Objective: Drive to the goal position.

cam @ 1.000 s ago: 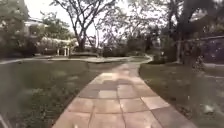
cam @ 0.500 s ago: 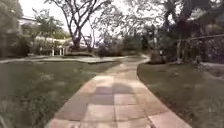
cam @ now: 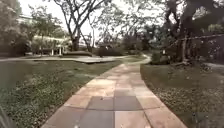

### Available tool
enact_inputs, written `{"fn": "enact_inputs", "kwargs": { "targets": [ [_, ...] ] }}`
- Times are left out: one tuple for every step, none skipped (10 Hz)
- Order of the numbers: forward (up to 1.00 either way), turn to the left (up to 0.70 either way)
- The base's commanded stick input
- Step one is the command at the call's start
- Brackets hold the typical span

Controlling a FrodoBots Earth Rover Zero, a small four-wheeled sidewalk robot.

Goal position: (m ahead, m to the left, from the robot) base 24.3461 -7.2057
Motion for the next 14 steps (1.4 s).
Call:
{"fn": "enact_inputs", "kwargs": {
  "targets": [
    [1.0,-0.36],
    [1.0,-0.2],
    [1.0,0.0],
    [1.0,0.0],
    [1.0,0.0],
    [1.0,0.0],
    [1.0,0.0],
    [1.0,0.0],
    [1.0,0.0],
    [1.0,0.0],
    [1.0,0.0],
    [1.0,0.0],
    [1.0,0.0],
    [1.0,0.0]
  ]
}}
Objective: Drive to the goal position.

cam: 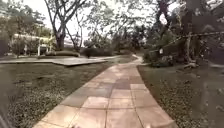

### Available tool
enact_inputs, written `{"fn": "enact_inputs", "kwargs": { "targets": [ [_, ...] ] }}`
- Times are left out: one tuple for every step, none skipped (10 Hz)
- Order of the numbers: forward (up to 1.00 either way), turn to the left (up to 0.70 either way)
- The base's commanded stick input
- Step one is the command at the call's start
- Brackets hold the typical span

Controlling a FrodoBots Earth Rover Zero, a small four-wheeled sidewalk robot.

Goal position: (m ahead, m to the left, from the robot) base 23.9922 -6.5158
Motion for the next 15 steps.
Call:
{"fn": "enact_inputs", "kwargs": {
  "targets": [
    [1.0,0.0],
    [1.0,0.0],
    [1.0,0.0],
    [1.0,-0.4],
    [1.0,-0.4],
    [1.0,-0.4],
    [1.0,-0.39],
    [1.0,-0.14],
    [1.0,0.0],
    [1.0,0.0],
    [1.0,0.0],
    [1.0,0.0],
    [1.0,0.0],
    [1.0,0.0],
    [1.0,0.0]
  ]
}}
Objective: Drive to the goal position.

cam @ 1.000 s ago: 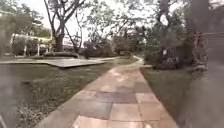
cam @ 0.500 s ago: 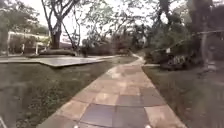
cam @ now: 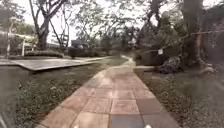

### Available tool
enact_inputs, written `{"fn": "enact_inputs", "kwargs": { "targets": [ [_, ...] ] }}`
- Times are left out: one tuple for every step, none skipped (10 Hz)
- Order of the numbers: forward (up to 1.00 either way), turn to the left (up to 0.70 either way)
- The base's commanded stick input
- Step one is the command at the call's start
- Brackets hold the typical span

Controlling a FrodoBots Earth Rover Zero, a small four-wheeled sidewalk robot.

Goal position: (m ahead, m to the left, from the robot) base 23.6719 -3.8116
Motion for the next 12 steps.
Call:
{"fn": "enact_inputs", "kwargs": {
  "targets": [
    [1.0,0.0],
    [1.0,0.0],
    [1.0,0.0],
    [1.0,0.0],
    [1.0,0.0],
    [1.0,-0.22],
    [1.0,-0.4],
    [1.0,-0.4],
    [1.0,-0.38],
    [1.0,-0.12],
    [1.0,0.0],
    [1.0,0.0]
  ]
}}
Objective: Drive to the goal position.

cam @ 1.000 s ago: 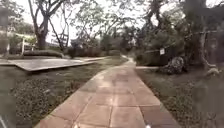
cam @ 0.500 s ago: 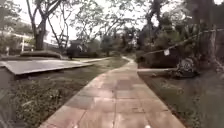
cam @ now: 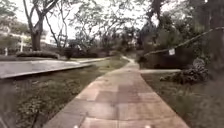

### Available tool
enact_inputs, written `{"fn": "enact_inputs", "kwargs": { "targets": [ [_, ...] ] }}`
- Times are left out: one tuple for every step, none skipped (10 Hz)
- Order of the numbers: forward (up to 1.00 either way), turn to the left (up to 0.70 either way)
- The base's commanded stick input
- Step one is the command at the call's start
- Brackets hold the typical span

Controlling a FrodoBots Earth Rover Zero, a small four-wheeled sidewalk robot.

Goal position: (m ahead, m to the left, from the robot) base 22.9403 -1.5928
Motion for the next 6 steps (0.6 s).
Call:
{"fn": "enact_inputs", "kwargs": {
  "targets": [
    [1.0,0.0],
    [1.0,0.0],
    [1.0,0.0],
    [1.0,0.0],
    [1.0,0.0],
    [1.0,0.0]
  ]
}}
